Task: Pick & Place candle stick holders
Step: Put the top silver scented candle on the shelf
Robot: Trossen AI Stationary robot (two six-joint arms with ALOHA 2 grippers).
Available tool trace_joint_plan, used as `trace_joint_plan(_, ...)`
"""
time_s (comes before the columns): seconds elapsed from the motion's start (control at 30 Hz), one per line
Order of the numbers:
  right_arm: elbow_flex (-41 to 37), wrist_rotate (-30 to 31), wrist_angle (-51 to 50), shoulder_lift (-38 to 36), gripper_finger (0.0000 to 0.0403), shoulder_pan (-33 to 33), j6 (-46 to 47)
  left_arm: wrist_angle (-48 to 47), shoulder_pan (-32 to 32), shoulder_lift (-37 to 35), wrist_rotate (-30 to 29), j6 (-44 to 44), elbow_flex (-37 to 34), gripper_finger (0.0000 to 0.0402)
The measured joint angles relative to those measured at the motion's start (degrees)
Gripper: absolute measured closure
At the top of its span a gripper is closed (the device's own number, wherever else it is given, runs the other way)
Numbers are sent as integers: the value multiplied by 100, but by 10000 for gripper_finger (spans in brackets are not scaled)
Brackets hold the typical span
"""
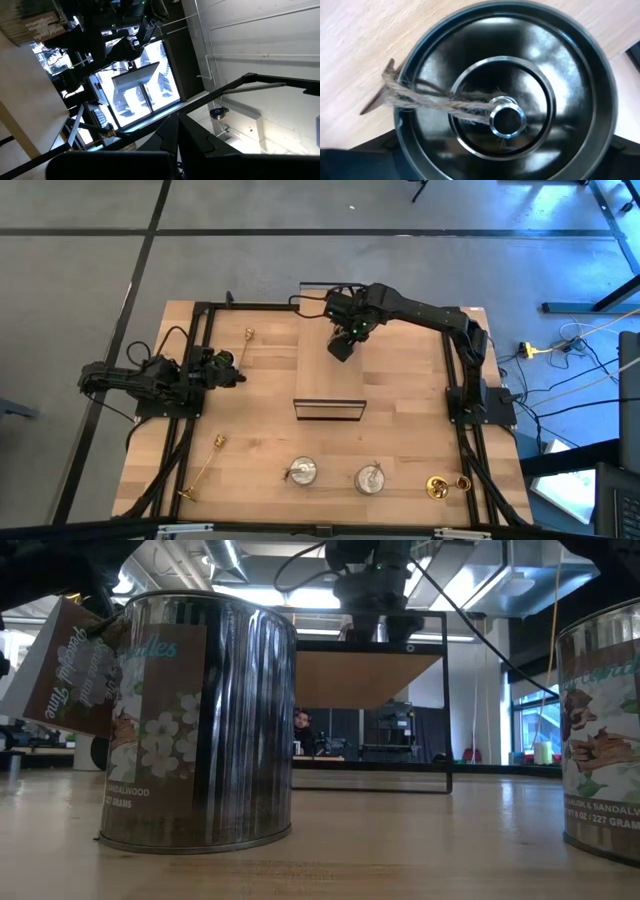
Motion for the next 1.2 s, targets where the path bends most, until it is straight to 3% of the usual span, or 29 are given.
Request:
trace_joint_plan(0.47, 0, -34, -103, -2, 42, 49, 1260, 0, 2, -1, 0, 2, 0, 400)
trace_joint_plan(0.87, 0, -95, -42, -44, 79, 187, 1840, 0, 2, -1, 0, 4, 0, 400)
trace_joint_plan(1.2, 210, -907, -448, -44, 78, 67, 1806, 0, -1, 0, 13, 57, 1, 400)
